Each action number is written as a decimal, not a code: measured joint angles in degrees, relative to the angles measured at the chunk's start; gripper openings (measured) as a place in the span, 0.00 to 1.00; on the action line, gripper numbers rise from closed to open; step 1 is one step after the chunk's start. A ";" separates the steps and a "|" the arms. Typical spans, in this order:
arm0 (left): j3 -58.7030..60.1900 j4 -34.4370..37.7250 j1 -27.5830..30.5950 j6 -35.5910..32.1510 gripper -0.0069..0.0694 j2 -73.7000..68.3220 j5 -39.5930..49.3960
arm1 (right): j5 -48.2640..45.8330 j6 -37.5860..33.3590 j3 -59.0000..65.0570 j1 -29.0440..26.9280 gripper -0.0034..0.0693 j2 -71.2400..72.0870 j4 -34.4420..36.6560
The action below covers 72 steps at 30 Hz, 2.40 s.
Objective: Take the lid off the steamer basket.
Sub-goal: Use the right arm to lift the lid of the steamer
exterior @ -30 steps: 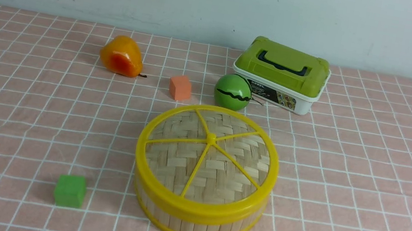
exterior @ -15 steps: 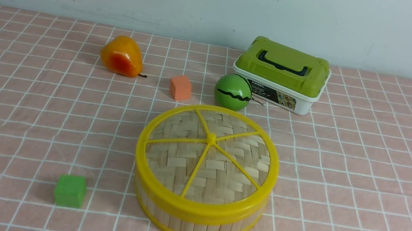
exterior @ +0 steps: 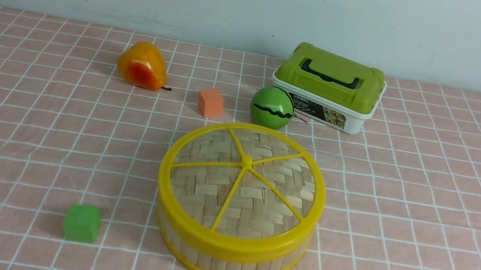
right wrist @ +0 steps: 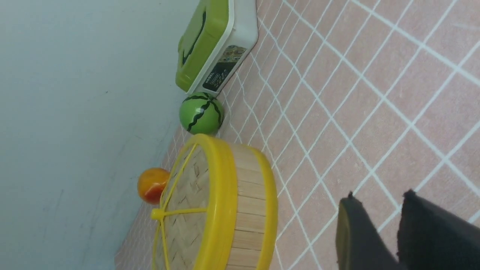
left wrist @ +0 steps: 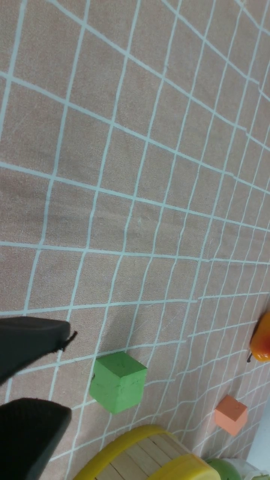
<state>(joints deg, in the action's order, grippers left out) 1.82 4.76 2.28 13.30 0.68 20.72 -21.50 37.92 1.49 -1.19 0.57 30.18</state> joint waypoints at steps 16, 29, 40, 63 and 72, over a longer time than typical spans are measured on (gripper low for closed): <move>0.00 0.00 0.00 0.00 0.40 0.00 0.00 | -26.09 -51.77 -42.75 0.00 0.02 -28.05 -8.13; 0.00 0.00 0.00 0.00 0.40 0.00 0.00 | -49.49 -74.37 -74.82 13.33 0.05 -68.27 -2.59; 0.00 0.00 0.00 0.00 0.40 0.00 0.00 | -50.06 -52.14 -96.47 34.36 0.12 -93.64 -29.14; 0.00 0.00 0.00 0.00 0.40 0.00 0.00 | -49.75 -43.95 -124.60 34.86 0.50 -128.05 -21.97; 0.00 0.00 0.00 0.00 0.40 0.00 0.00 | -49.89 -43.95 -124.81 34.93 0.15 -126.65 -21.99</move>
<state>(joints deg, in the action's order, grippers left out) 1.82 4.76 2.28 13.30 0.68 20.72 -71.39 -6.03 -123.32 33.74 -126.07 8.20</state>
